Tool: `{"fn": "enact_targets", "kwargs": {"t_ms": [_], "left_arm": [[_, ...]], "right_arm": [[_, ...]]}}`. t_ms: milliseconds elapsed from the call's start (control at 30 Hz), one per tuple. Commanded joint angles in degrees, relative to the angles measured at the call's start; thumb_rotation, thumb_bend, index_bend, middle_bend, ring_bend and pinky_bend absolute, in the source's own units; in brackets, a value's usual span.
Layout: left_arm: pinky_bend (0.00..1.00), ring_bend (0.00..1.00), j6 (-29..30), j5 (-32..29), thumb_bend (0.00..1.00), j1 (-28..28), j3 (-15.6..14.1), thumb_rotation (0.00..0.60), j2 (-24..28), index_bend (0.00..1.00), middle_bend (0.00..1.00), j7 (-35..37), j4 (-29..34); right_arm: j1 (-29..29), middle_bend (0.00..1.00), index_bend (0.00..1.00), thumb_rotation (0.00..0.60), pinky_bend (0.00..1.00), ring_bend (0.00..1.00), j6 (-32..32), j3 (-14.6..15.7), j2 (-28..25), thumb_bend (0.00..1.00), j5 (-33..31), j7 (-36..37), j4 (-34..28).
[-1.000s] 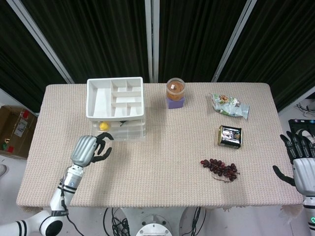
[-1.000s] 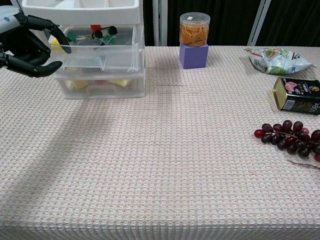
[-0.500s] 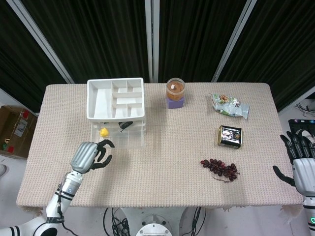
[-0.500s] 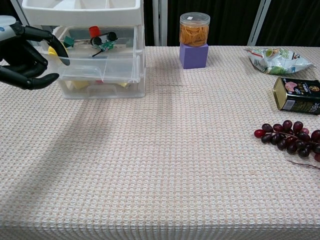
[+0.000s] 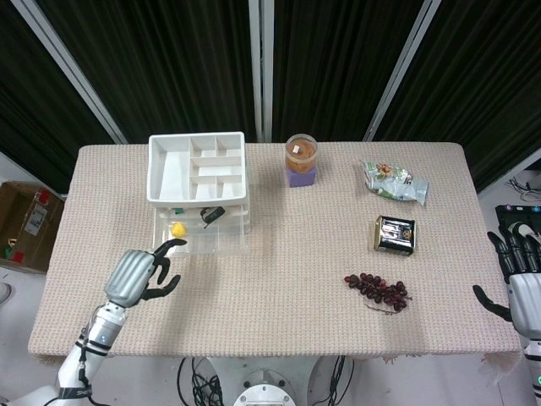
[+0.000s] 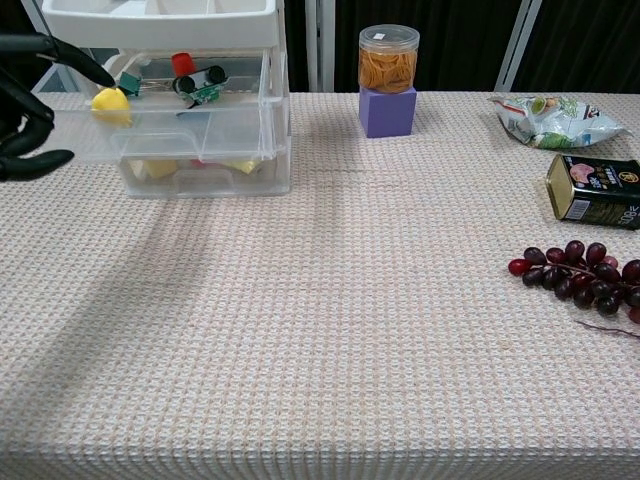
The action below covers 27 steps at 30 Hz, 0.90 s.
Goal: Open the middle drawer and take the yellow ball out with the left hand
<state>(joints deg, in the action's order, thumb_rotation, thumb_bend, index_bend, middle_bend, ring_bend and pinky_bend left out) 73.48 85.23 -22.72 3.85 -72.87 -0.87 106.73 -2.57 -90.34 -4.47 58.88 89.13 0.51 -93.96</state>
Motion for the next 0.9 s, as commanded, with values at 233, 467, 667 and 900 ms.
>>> {"fn": "enact_targets", "kwargs": {"t_ms": [233,467,667,900], "left_arm": [[1.0,0.93,-3.1,-1.8,0.34,-4.9,6.5,0.6,6.1,0.46,0.81,-2.3,-1.6],[1.0,0.93,-10.9,-7.4,0.31,-10.4,8.2,0.6,5.4,0.43,0.82,-10.9,-5.3],[1.0,0.93,-12.6,-10.0,0.28,-12.1,7.6,0.6,4.5,0.41,0.82,-16.5,-5.9],[1.0,0.94,-14.7,-12.7,0.28,-14.1,7.3,0.6,5.4,0.4,0.82,-22.6,-5.2]], "right_arm": [[0.1,0.0,0.0,0.6,0.0,0.0,-0.7,0.3,0.1,0.17,1.4,0.3,0.0],[1.0,0.0,0.0,0.6,0.0,0.0,-1.6,0.7,0.3,0.17,1.2,1.1,0.6],[1.4,0.0,0.0,0.6,0.0,0.0,-1.8,0.8,0.5,0.17,1.0,1.6,1.2],[1.6,0.0,0.0,0.6,0.0,0.0,-2.0,0.7,0.7,0.17,1.0,2.0,1.6]]}}
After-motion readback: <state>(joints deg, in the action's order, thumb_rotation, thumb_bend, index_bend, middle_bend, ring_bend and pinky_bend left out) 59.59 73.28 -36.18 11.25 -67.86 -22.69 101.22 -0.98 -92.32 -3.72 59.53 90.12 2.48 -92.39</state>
